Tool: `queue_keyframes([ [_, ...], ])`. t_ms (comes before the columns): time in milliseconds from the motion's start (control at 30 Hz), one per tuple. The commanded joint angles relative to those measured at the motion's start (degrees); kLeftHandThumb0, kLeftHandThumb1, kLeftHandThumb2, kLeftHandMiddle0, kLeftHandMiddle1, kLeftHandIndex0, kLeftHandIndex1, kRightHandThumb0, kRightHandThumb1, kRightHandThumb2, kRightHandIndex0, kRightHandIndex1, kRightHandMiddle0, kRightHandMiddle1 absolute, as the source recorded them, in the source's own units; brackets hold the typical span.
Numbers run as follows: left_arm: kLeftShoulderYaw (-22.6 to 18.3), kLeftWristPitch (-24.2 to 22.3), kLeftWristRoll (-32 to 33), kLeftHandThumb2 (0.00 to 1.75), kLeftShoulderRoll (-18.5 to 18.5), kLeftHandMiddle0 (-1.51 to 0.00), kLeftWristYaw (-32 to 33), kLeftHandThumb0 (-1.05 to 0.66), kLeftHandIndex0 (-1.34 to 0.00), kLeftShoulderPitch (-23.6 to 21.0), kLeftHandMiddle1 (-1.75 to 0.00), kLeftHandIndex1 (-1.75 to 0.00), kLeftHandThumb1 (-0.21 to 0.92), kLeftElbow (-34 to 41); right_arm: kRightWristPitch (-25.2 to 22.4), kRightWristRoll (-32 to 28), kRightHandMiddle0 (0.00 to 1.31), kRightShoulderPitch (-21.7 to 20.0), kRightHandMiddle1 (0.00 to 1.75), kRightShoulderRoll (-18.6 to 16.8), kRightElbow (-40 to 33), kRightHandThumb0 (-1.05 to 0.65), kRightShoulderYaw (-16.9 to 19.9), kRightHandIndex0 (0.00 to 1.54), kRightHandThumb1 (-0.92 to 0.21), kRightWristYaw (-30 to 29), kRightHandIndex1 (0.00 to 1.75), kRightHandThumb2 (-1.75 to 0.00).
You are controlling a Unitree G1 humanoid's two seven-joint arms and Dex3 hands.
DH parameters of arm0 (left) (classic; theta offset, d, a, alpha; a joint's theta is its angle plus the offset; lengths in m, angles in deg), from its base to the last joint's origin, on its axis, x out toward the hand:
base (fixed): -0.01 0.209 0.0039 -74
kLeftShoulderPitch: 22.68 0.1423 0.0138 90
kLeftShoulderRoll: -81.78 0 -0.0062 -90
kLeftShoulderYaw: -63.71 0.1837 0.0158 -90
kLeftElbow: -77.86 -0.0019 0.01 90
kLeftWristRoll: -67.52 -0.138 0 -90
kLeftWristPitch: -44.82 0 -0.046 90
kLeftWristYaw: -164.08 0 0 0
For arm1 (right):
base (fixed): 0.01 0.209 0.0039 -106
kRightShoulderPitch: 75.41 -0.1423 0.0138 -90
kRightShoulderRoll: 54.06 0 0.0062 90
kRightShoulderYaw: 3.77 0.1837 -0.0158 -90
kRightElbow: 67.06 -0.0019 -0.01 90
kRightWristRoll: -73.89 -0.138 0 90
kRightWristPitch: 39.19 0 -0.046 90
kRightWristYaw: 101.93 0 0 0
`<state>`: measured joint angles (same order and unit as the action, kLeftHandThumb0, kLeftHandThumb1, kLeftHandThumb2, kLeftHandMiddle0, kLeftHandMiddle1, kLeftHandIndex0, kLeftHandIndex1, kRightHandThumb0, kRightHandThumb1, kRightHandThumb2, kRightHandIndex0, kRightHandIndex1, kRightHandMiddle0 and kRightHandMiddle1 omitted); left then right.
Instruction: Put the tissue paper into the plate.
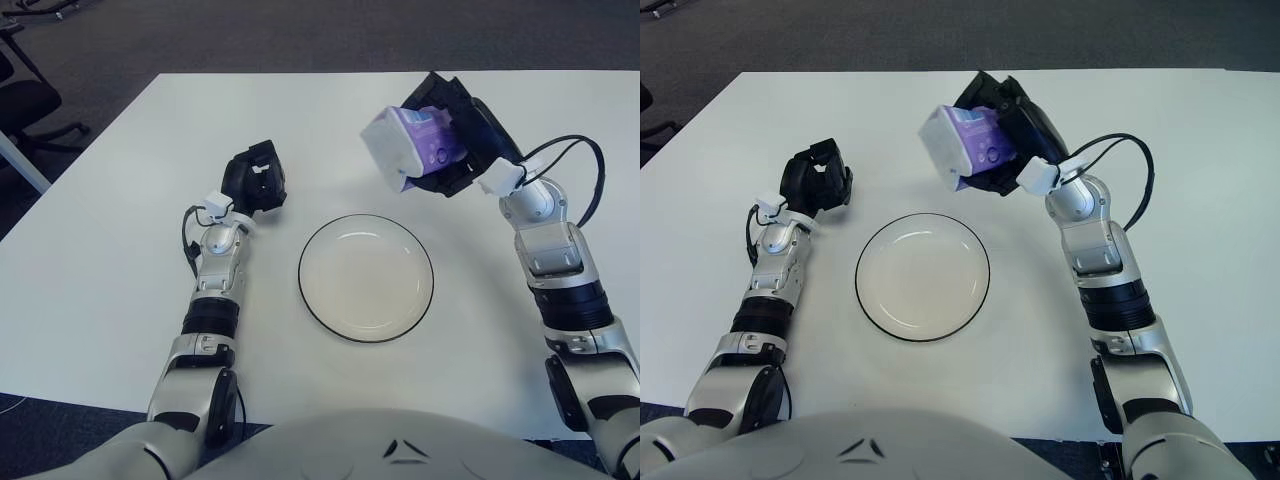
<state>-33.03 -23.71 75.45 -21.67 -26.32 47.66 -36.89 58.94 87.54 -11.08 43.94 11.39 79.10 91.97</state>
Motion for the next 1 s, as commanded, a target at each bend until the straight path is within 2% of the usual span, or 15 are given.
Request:
queue_keyframes([
  [0,0.1,-0.4,0.3,1.13,-2.5,-1.39,0.5,-0.37,-1.10,9.8,-1.75,-1.75,0.57,-5.4,0.2,-2.3,0.61,1.0,1.75,-0.7,-2.9,0.00,-0.6,0.82,-0.02,2.3,1.74,-1.66],
  [367,0.2,-0.3,-0.1,1.14,-2.5,-1.38,0.9,-0.37,-1.08,9.6,-1.75,-1.75,0.57,-5.3,5.9,-2.4,0.66,1.1,1.75,-0.2,-2.5,0.00,-2.9,0.87,0.04,5.8,1.73,-1.72],
  [567,0.0,-0.8,0.2,1.13,-2.5,-1.37,0.8,-0.39,-1.06,9.4,-1.75,-1.75,0.59,-5.4,9.4,-5.5,0.67,1.3,1.75,0.3,-1.7,0.00,-3.6,0.88,0.05,9.9,1.73,-1.74],
  [767,-0.1,-1.2,0.4,1.12,-2.4,-1.37,0.7,-0.40,-1.06,9.2,-1.75,-1.75,0.61,-5.5,9.3,-8.8,0.66,1.8,1.75,1.1,-2.2,0.00,-3.8,0.87,0.05,14.2,1.73,-1.73],
  [967,0.0,-1.5,-0.2,1.10,-2.4,-1.37,1.5,-0.40,-1.06,9.3,-1.75,-1.75,0.61,-5.2,6.6,-11.6,0.65,3.0,1.75,3.0,-5.7,0.00,-3.5,0.87,0.03,19.0,1.72,-1.70],
])
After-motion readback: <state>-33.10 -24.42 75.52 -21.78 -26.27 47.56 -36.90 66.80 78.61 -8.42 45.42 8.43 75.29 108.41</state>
